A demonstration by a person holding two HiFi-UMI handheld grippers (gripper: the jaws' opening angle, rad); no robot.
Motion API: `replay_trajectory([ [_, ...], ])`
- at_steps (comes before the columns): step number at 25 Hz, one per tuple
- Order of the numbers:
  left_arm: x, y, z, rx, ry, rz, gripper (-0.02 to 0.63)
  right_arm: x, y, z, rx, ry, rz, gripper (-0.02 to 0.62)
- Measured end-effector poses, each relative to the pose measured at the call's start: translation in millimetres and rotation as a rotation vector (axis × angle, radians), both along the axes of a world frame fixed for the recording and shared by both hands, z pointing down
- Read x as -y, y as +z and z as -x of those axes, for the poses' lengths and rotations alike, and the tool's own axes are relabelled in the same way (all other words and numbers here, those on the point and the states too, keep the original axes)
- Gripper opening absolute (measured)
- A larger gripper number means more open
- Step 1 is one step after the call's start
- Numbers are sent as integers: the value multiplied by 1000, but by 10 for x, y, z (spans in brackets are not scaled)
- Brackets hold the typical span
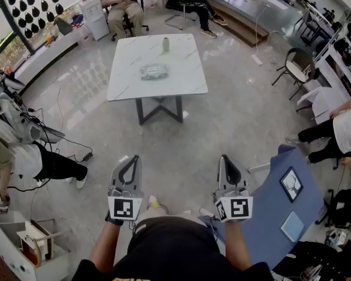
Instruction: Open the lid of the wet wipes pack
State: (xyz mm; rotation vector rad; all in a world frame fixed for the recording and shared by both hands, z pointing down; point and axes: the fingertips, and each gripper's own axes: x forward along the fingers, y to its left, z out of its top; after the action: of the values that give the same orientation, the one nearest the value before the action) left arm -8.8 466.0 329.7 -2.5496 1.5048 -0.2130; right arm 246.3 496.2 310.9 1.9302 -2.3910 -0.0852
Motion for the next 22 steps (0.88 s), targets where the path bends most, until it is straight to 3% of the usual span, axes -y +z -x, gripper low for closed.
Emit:
replay_trajectory([
  [6,288,-177,250,-89,32,-13,20,11,27,247,5,49,5,2],
  [22,529,-216,318,-75,82,4,23,184,-54,383,-49,65,6,5],
])
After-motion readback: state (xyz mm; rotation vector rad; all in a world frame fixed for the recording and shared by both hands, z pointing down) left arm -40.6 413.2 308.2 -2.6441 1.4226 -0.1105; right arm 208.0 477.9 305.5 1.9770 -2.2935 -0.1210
